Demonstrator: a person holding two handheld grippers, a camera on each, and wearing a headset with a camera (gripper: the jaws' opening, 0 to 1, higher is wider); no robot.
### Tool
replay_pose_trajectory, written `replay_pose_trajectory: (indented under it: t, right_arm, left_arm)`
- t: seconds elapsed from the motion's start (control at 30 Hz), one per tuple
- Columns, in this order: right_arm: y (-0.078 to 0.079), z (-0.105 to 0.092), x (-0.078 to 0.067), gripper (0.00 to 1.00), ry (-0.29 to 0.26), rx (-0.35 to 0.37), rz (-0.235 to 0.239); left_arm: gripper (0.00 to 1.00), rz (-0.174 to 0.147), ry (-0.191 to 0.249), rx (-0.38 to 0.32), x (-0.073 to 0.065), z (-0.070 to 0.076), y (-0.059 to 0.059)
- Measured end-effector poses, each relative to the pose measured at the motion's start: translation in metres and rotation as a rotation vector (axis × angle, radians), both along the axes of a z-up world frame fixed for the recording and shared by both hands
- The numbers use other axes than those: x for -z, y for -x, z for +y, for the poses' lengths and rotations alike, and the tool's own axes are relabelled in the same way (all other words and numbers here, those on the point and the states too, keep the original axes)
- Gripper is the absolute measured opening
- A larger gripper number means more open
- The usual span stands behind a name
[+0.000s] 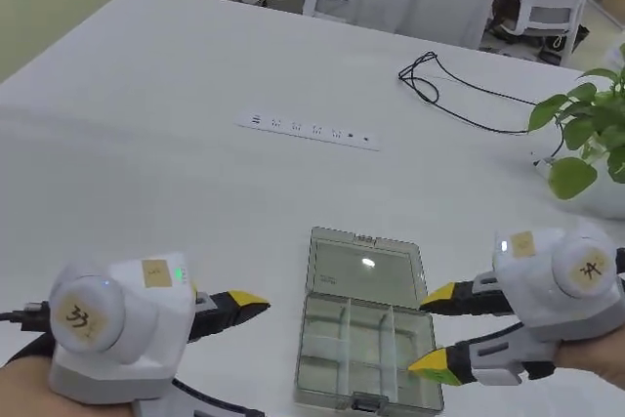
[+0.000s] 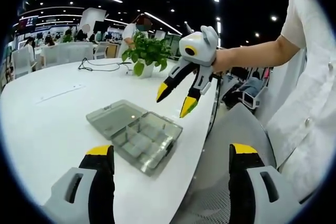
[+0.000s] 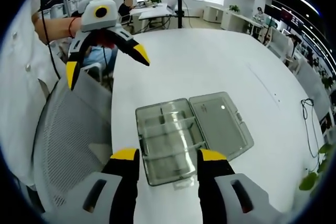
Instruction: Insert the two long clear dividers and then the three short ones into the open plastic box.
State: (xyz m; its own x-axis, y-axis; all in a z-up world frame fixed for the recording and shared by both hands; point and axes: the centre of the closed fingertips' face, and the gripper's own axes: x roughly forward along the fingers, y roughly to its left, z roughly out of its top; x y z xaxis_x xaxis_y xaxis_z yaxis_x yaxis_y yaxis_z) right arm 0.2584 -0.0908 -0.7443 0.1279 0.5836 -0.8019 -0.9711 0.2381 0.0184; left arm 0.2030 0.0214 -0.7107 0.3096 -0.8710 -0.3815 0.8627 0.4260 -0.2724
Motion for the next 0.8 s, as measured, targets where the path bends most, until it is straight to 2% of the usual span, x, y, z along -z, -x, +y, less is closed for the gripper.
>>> replay_pose_trajectory:
  t: [0.27,0.6,0.8]
  right_arm:
    - [0.004,-0.026,0.006,0.51,0.034,0.015,0.011]
    - [0.006,-0.078,0.025,0.54,0.124,0.013,0.031]
    - [0.006,-0.100,0.037,0.55,0.170,-0.003,0.054]
  left_arm:
    - [0.94,0.000,-0.003,0.011,0.001,-0.003,0.001]
    - [0.94,0.009,-0.007,0.013,0.003,-0.003,0.003]
    - [0.94,0.012,-0.006,0.011,0.003,-0.003,0.001]
